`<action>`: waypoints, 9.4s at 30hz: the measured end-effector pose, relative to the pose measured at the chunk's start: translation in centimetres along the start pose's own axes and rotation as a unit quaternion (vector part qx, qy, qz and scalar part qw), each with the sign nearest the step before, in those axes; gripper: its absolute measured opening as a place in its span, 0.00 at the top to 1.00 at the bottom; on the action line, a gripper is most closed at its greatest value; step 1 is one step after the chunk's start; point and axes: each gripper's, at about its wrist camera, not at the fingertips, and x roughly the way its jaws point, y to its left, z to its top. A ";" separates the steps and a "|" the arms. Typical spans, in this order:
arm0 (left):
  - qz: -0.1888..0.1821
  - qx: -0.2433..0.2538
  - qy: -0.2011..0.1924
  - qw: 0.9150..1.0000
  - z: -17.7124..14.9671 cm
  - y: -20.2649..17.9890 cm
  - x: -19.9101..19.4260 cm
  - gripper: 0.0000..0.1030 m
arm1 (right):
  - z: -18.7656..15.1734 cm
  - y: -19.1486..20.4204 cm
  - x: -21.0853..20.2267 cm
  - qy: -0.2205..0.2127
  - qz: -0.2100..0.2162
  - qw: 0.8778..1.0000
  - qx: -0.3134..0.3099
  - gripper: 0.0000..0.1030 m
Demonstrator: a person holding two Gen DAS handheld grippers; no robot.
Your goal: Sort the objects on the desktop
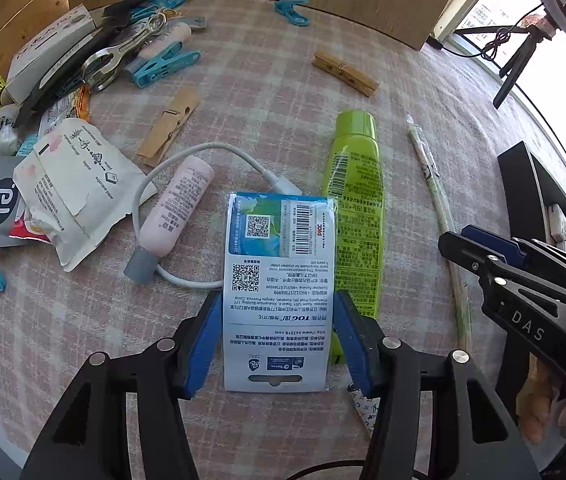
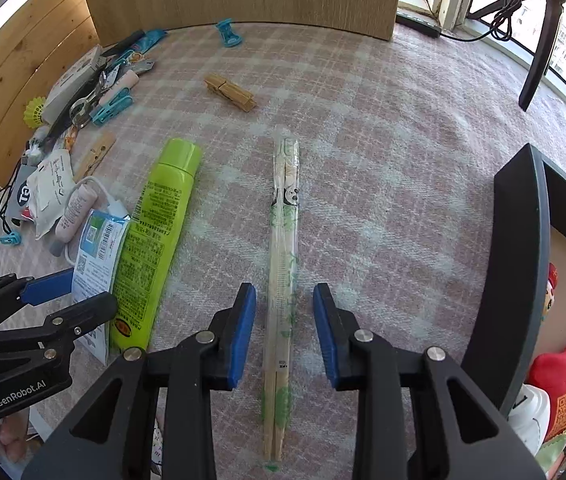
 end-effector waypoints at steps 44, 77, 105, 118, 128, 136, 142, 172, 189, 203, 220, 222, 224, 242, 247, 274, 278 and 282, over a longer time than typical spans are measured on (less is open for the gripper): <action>-0.134 0.178 -0.054 0.973 -0.3 -27.0 -7.5 0.49 | -9.5 -19.8 -16.6 -0.105 -0.059 0.968 0.220 0.95; -0.047 0.076 -0.057 0.994 -0.2 -10.6 -6.2 0.42 | -7.1 -14.2 -15.0 -0.118 -0.013 0.974 0.193 0.55; -0.038 0.014 -0.050 0.998 -2.6 -1.9 -1.2 0.52 | 5.8 3.4 0.6 0.009 0.076 0.991 0.112 0.51; -0.053 0.023 -0.081 0.995 -2.6 -2.4 -0.4 0.68 | 7.1 5.0 2.9 0.028 0.075 0.995 0.058 0.67; -0.097 0.016 -0.055 0.994 -2.9 -2.7 0.0 0.84 | 6.2 2.8 2.4 0.031 0.102 0.989 0.107 0.70; -0.107 0.027 -0.053 0.993 -2.7 -4.3 -0.4 0.88 | 4.9 0.2 0.3 0.010 0.121 0.983 0.139 0.71; -0.114 0.054 -0.065 0.990 -2.1 -8.2 -1.6 0.89 | 4.2 -2.0 -2.9 -0.020 0.120 0.981 0.154 0.71; -0.193 0.306 -0.060 0.930 -6.7 -29.0 -8.2 0.89 | -7.8 -22.4 -17.6 -0.109 0.059 0.935 0.333 0.71; -0.143 0.256 -0.064 0.954 -5.8 -21.8 -7.8 0.75 | -7.9 -19.6 -17.3 -0.123 0.008 0.953 0.275 0.60; -0.066 0.084 -0.081 0.991 -2.0 -1.4 -7.4 0.71 | -7.5 -10.2 -14.4 -0.110 0.037 0.975 0.188 0.60; -0.044 -0.049 -0.071 0.995 -3.2 11.8 -5.5 0.71 | 1.3 4.4 -7.3 -0.044 0.082 0.996 0.000 0.60; -0.047 -0.051 -0.071 0.995 -3.1 11.9 -5.3 0.71 | 2.3 5.8 -6.1 -0.034 0.085 0.996 -0.024 0.60; -0.051 -0.049 -0.070 0.995 -3.0 11.8 -5.2 0.71 | 3.3 7.0 -5.0 -0.024 0.081 0.995 -0.044 0.60; -0.018 0.085 -0.069 0.994 1.2 5.4 -2.3 0.71 | 7.2 11.7 1.8 0.024 0.088 0.986 -0.142 0.67; -0.013 0.111 -0.069 0.991 1.8 4.6 -1.6 0.71 | 7.5 12.3 2.6 0.029 0.096 0.982 -0.161 0.68; -0.071 0.049 -0.104 0.991 1.7 5.9 -5.0 0.82 | 7.1 10.0 1.3 -0.008 0.089 0.990 -0.107 0.96; -0.070 0.044 -0.110 0.990 1.8 5.8 -6.0 0.82 | 7.3 8.7 -0.8 -0.036 0.079 0.992 -0.094 0.96; -0.075 0.049 -0.119 0.989 1.9 4.8 -7.1 0.82 | 6.7 7.6 -3.2 -0.062 0.073 0.993 -0.073 0.96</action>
